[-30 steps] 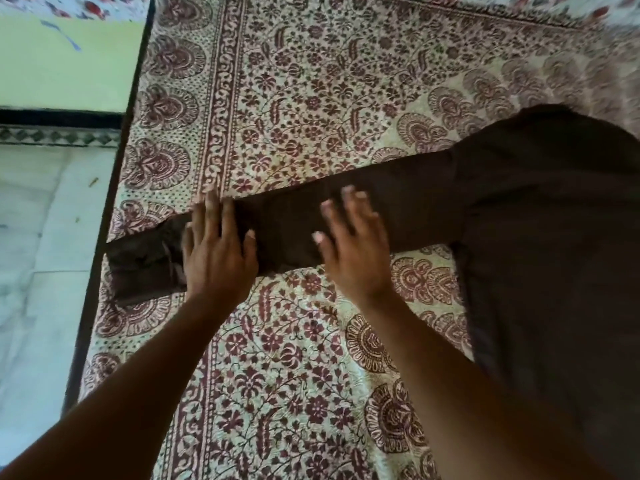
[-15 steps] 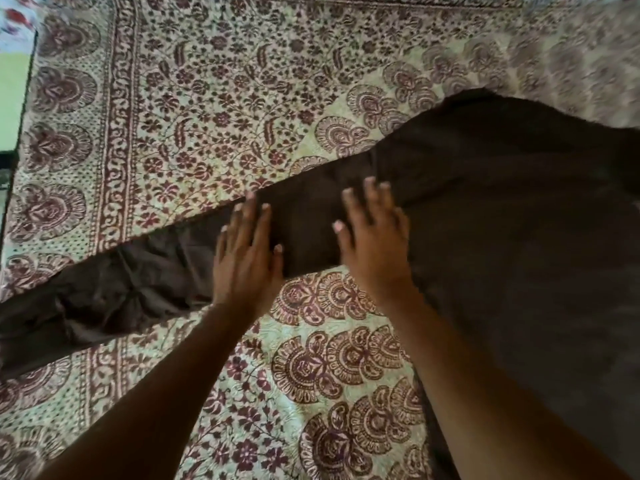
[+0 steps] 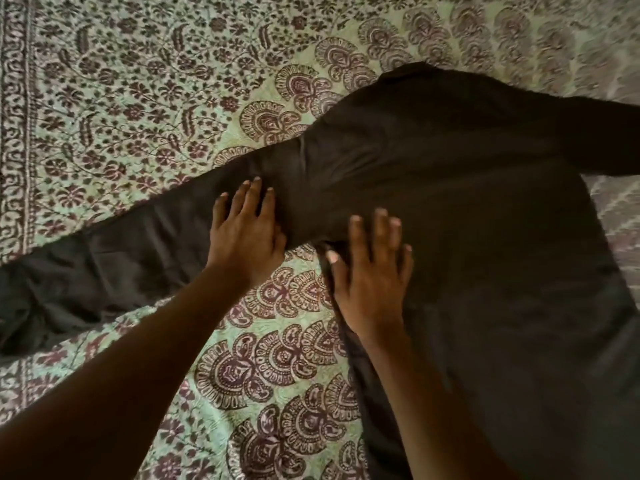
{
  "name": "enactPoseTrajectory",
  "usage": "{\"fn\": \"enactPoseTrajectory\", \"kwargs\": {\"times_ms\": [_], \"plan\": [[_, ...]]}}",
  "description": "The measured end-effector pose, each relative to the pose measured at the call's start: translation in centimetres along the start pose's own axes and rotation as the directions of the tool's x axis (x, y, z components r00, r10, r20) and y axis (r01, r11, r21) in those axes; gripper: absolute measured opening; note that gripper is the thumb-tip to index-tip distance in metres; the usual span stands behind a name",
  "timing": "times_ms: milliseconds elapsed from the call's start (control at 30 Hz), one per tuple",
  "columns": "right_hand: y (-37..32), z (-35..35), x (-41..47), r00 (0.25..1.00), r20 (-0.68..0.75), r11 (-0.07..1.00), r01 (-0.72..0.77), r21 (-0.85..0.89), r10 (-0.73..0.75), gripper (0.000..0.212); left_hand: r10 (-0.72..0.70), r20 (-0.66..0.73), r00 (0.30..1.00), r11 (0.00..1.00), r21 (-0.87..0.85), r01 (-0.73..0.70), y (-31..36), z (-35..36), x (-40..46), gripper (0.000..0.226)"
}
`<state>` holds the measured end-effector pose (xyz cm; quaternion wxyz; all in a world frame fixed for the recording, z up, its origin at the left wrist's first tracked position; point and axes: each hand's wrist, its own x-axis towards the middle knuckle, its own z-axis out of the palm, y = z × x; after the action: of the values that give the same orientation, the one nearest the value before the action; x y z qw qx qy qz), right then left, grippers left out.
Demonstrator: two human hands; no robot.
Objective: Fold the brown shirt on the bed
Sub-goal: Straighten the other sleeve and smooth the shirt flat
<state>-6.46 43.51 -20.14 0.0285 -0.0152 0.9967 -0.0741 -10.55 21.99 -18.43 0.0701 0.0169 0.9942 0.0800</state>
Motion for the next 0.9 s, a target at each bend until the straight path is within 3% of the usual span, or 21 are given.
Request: {"fn": "enactPoseTrajectory", "kwargs": {"times_ms": [67,100,167,267,367,433,500,600,900], "plan": [[1.9,0.0,-2.0,0.979,0.035,0.980,-0.198,-0.035,0.199,0.072,0.145,-0.036,0.989,0.989,-0.021,-0.145,2.0,-0.2,0.4,0.069],[2.4,0.1,-3.4,0.981,0.083,0.984,-0.170,-0.060,0.175,0.076,0.230,-0.040,0.972,0.973,-0.026,-0.231,3.2,0.0,0.5,0.067],[3.3,0.0,-6.4,0.982,0.187,0.998,0.019,-0.064,-0.007,0.081,0.361,-0.024,0.932,0.932,-0.020,-0.361,5.6,0.8,0.5,0.064],[4.5,-1.1,-11.2,0.919,0.307,0.965,0.263,-0.008,-0.248,0.085,0.431,0.036,0.901,0.902,-0.024,-0.431,9.1,2.3,-0.4,0.061],[7.2,-2.3,-15.3,0.892,0.269,0.930,0.365,0.044,-0.363,0.077,0.435,0.099,0.895,0.899,-0.005,-0.437,11.6,3.9,-3.1,0.066],[9.7,-3.1,-16.6,0.954,0.152,0.966,0.255,0.041,-0.258,0.071,0.458,0.127,0.880,0.886,0.019,-0.464,12.7,4.8,-5.9,0.072],[12.0,-3.6,-16.6,0.998,0.068,1.000,0.019,-0.022,-0.018,0.070,0.489,0.150,0.859,0.867,0.025,-0.498,13.2,5.4,-9.0,0.076],[14.3,-2.8,-17.2,0.974,0.116,0.974,-0.180,-0.136,0.196,0.069,0.565,0.213,0.797,0.813,0.022,-0.582,13.8,5.8,-14.2,0.079],[15.7,-1.9,-32.4,0.960,0.274,0.999,-0.050,-0.017,0.053,0.071,0.736,0.323,0.595,0.641,-0.046,-0.767,15.1,6.3,-26.4,0.077]]}}
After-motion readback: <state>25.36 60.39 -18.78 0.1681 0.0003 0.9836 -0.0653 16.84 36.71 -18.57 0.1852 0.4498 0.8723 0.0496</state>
